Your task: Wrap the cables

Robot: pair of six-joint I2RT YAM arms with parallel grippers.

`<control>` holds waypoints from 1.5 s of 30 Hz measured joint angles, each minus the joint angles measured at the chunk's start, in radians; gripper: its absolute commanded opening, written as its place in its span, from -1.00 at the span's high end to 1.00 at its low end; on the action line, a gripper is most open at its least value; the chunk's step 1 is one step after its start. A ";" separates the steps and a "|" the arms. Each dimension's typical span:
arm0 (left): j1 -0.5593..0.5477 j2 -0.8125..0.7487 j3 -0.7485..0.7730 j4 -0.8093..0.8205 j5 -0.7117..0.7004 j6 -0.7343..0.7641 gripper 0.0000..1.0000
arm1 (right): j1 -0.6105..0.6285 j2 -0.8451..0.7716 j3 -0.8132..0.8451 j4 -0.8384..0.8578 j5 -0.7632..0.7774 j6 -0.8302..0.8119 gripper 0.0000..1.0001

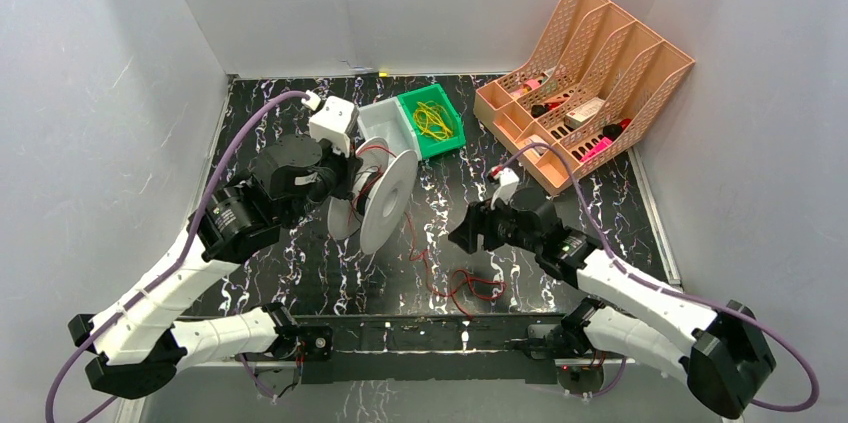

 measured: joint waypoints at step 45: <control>0.000 0.044 0.010 0.006 -0.094 -0.053 1.00 | 0.129 0.719 -0.036 0.830 -0.443 -0.283 0.94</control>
